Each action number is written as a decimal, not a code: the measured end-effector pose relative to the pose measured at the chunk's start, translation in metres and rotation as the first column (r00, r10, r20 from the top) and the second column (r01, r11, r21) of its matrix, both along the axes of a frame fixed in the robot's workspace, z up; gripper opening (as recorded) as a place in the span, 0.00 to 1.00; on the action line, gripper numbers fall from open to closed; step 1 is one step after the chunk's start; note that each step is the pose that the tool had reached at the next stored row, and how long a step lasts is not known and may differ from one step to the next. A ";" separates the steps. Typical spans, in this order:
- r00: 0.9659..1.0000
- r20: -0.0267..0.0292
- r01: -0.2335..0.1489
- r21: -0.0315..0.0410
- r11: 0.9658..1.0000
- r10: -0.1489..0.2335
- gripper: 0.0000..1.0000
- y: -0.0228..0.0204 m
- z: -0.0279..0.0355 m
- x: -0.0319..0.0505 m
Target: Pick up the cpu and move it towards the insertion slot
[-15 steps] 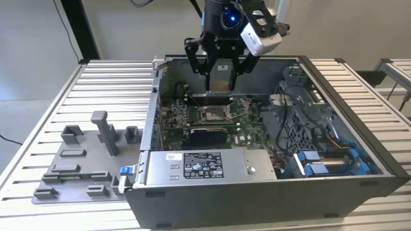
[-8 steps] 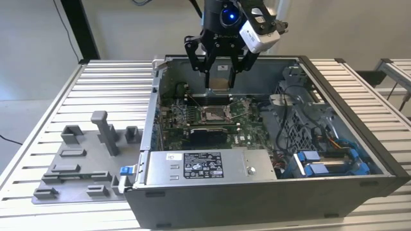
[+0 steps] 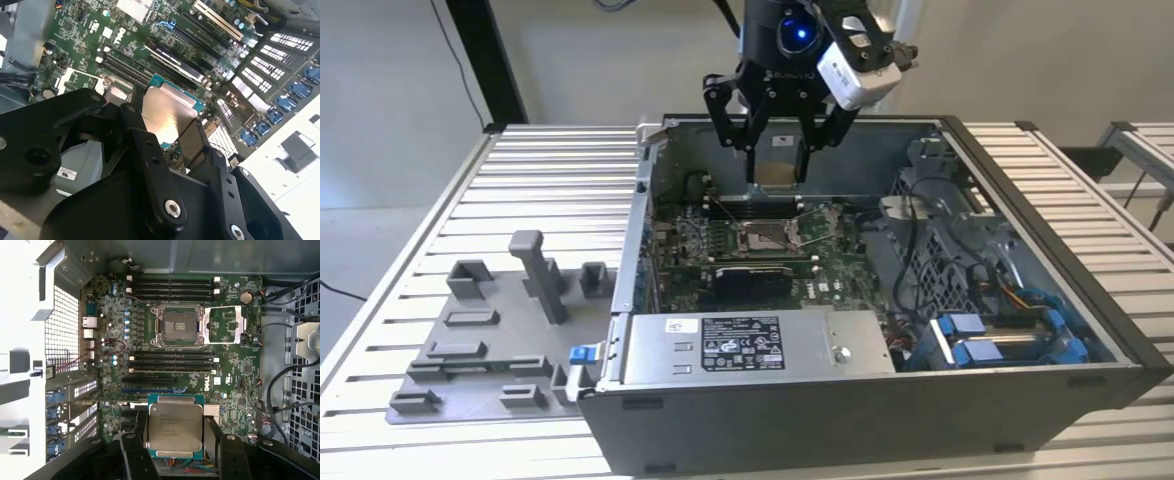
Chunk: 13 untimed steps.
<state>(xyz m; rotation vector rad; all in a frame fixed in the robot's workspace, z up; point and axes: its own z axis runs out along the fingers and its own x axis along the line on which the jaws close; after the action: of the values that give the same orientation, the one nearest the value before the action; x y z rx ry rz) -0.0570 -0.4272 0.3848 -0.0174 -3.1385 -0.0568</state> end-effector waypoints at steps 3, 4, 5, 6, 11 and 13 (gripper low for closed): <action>1.000 0.000 0.000 0.000 1.000 0.000 0.00 0.0007 0.0000 0.0000; 1.000 0.000 0.000 0.000 1.000 0.000 0.00 0.0009 0.0000 0.0000; 1.000 0.000 0.000 0.000 1.000 0.000 0.00 0.0013 0.0000 0.0000; 1.000 0.000 0.000 0.000 1.000 0.000 0.00 0.0017 0.0000 -0.0001; 1.000 0.000 0.000 0.000 1.000 0.000 0.00 0.0087 -0.0001 0.0000; 1.000 0.000 0.000 0.000 1.000 0.000 0.00 0.0149 -0.0004 0.0000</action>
<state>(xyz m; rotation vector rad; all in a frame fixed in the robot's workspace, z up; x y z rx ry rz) -0.0570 -0.4123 0.3844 -0.0175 -3.1385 -0.0571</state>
